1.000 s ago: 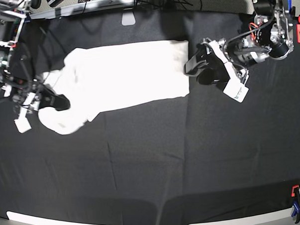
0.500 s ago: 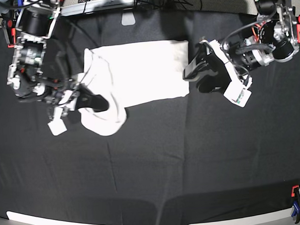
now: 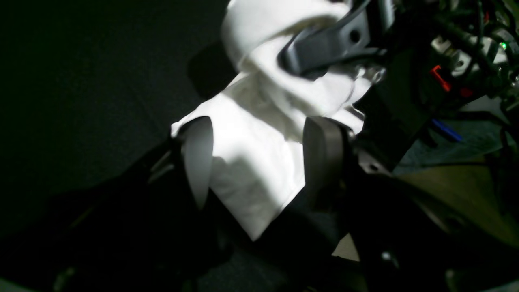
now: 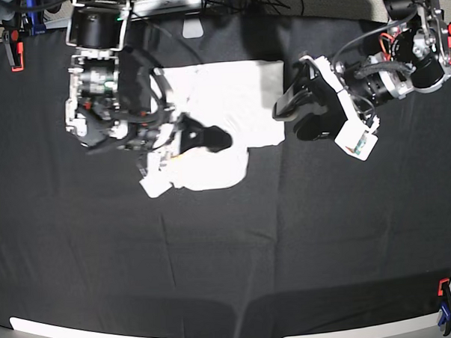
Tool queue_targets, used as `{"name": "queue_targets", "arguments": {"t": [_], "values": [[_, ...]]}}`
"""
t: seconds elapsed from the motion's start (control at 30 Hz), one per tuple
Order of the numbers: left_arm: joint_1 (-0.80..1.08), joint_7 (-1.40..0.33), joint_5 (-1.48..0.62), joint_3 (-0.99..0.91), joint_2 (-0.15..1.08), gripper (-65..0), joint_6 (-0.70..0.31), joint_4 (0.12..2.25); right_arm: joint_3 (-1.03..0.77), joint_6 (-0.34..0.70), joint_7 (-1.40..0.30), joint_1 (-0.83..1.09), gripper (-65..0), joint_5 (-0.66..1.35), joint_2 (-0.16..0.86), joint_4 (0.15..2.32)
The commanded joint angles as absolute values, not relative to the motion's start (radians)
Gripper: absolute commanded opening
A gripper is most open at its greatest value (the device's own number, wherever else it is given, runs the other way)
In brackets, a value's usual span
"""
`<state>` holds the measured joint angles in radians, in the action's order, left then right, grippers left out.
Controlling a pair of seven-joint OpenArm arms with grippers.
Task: Layout the t-shirt on the table in an organized manner, then fold the t-shirt properly
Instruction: 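Fold the bundle over with both grippers toward the middle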
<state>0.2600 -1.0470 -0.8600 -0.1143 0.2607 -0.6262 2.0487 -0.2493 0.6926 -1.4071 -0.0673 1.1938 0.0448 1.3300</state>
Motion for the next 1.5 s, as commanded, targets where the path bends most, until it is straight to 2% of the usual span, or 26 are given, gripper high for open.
{"name": "queue_targets", "arguments": {"t": [0.0, 0.27, 0.37, 0.43, 0.8, 0.97, 1.3, 1.47], "values": [[0.253, -1.025, -0.881, -0.119, 0.266, -33.3, -0.632, 2.068, -0.248, 0.698, -1.396, -0.086, -65.0, 1.194, 0.034, 1.347], [0.253, -1.025, -0.881, -0.119, 0.266, -33.2, -0.629, 2.068, -0.247, 0.698, -1.396, -0.086, -63.8, 1.163, -0.037, 1.347], [0.253, -1.025, -0.881, -0.119, 0.266, -33.2, -0.629, 2.068, -0.238, 0.698, -1.396, -0.085, -48.2, 1.198, -0.052, 1.347], [0.253, -1.025, -0.881, -0.119, 0.266, -33.2, -0.629, 2.068, -0.215, 0.698, -1.396, -0.085, -44.1, 1.242, -0.053, 1.347], [0.252, -1.025, -0.88, -0.119, 0.266, -33.2, -0.629, 2.068, 0.017, 0.698, -1.396, -0.086, -44.0, 1.262, -0.053, 1.347], [0.252, -1.025, -0.881, -0.119, 0.266, -33.2, -0.629, 2.068, 0.06, 0.698, -1.396, -0.087, -44.0, 1.131, -0.053, 1.375], [0.252, -1.025, -0.88, -0.119, 0.266, -33.2, -0.629, 2.068, 0.039, 0.698, -1.396, -0.086, -44.0, 1.067, -0.053, 1.686], [0.253, -1.028, -0.881, -0.119, 0.266, -33.2, -0.629, 2.068, -0.036, 0.698, -1.396, -0.086, -44.0, 0.874, -0.053, 1.822]]}}
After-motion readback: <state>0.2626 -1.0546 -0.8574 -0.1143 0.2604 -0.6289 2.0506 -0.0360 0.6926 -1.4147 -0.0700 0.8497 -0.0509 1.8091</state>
